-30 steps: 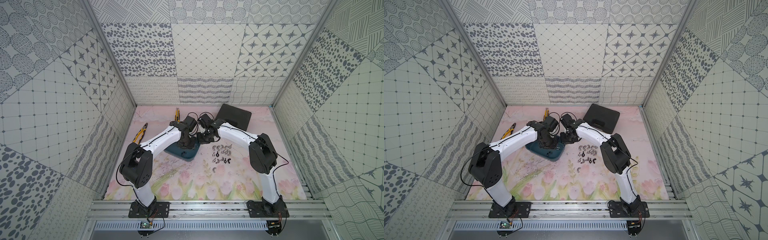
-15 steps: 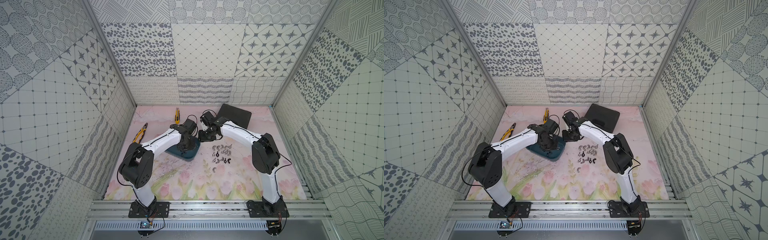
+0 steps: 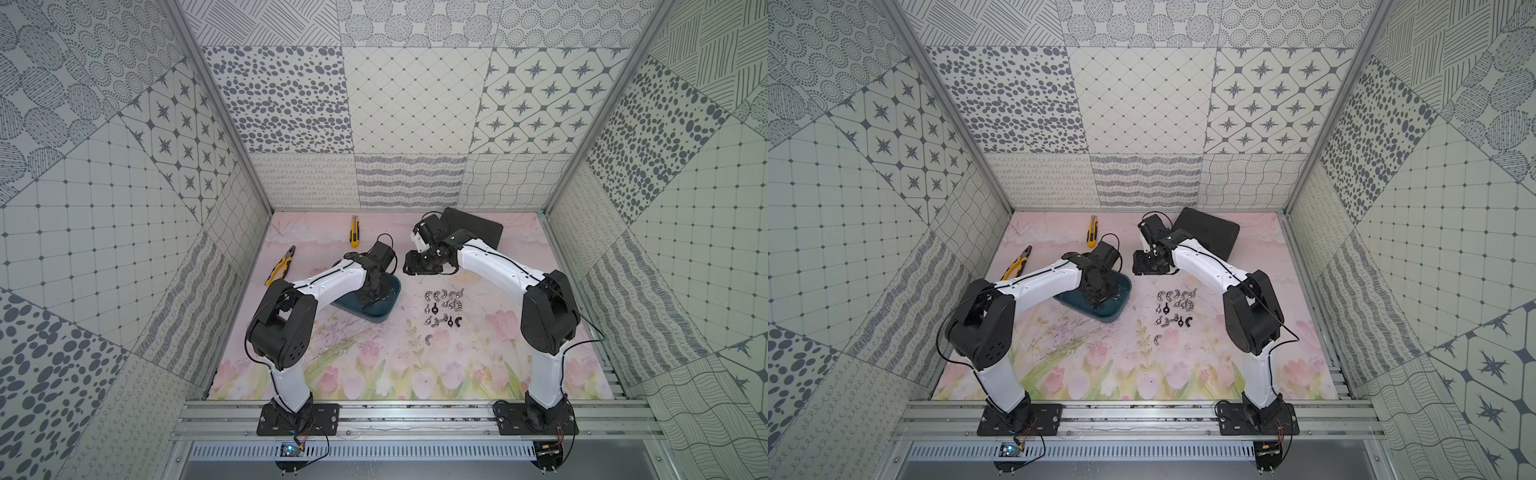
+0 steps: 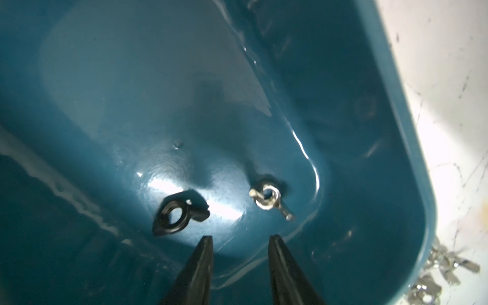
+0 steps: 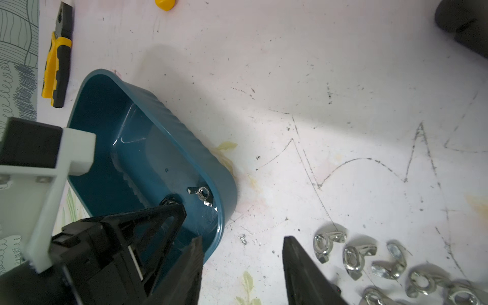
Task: Take out the wing nut from the storage box
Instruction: Pick up the wing nut from the storage box.
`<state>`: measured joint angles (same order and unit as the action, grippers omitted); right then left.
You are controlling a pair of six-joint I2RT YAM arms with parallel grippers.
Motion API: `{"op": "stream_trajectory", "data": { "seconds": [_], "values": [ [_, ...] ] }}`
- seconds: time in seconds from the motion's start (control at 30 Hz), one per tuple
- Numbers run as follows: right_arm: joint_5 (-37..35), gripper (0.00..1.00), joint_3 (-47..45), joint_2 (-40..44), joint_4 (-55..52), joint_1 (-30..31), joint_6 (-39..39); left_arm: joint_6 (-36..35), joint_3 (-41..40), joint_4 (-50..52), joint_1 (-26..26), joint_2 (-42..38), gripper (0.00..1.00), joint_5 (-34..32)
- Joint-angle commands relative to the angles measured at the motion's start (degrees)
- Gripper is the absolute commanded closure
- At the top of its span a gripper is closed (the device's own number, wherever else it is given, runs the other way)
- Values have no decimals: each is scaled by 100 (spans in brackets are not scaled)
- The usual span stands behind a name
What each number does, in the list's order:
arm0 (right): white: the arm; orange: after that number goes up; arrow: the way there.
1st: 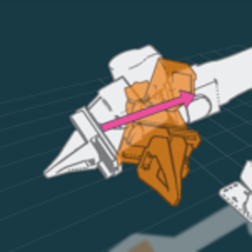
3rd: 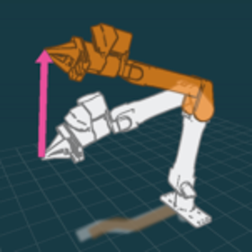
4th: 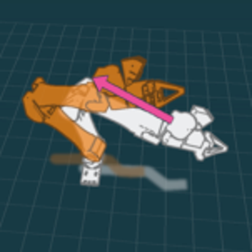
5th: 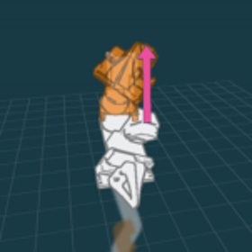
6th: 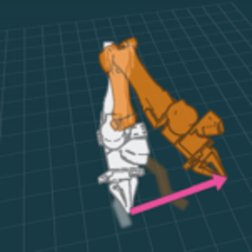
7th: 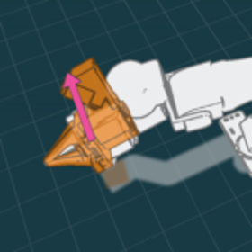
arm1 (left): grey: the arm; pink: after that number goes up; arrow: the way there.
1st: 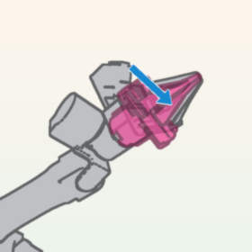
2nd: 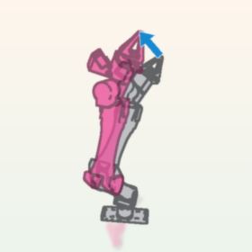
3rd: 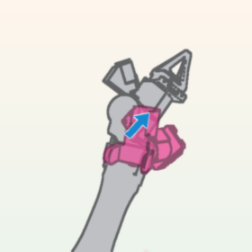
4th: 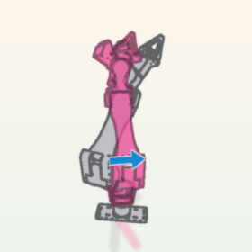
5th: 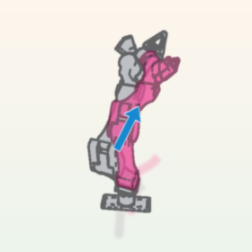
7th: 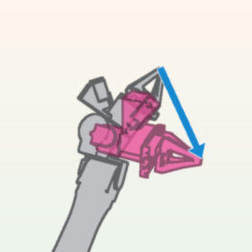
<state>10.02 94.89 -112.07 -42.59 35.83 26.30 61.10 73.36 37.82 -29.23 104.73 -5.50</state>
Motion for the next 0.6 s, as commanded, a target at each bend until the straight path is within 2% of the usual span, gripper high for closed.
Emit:
{"op": "stream_trajectory", "data": {
  "seconds": [0.0, 0.57],
  "values": [
    [78, 47, -84, 203, 228, -41, -55, 830, 196, -150, 5, 233, 60, -194],
    [184, 47, -387, 247, 346, -103, -100, 978, 336, -315, 48, 750, 71, -158]
  ]
}}
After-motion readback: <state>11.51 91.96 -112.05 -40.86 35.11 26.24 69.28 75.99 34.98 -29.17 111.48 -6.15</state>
